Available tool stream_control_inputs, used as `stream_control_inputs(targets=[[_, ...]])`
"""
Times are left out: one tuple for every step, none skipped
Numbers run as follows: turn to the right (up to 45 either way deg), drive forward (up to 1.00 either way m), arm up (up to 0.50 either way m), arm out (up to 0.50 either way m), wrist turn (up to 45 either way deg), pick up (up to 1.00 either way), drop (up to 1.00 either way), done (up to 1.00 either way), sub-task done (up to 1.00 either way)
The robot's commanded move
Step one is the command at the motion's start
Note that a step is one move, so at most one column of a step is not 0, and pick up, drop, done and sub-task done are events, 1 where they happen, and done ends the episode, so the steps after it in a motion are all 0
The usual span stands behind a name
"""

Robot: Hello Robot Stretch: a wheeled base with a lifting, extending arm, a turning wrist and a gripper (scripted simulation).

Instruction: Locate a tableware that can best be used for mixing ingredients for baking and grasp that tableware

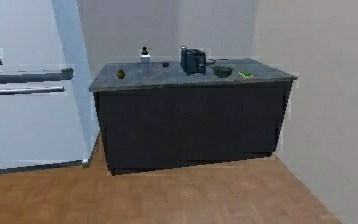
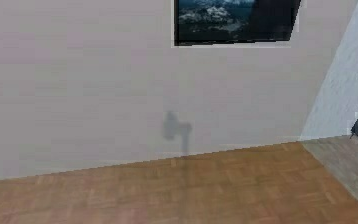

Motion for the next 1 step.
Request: stream_control_inputs(targets=[[6.0, 0.00, 0.00, 0.00, 0.0, 0.00, 0.00, 0.00, 0.00]])
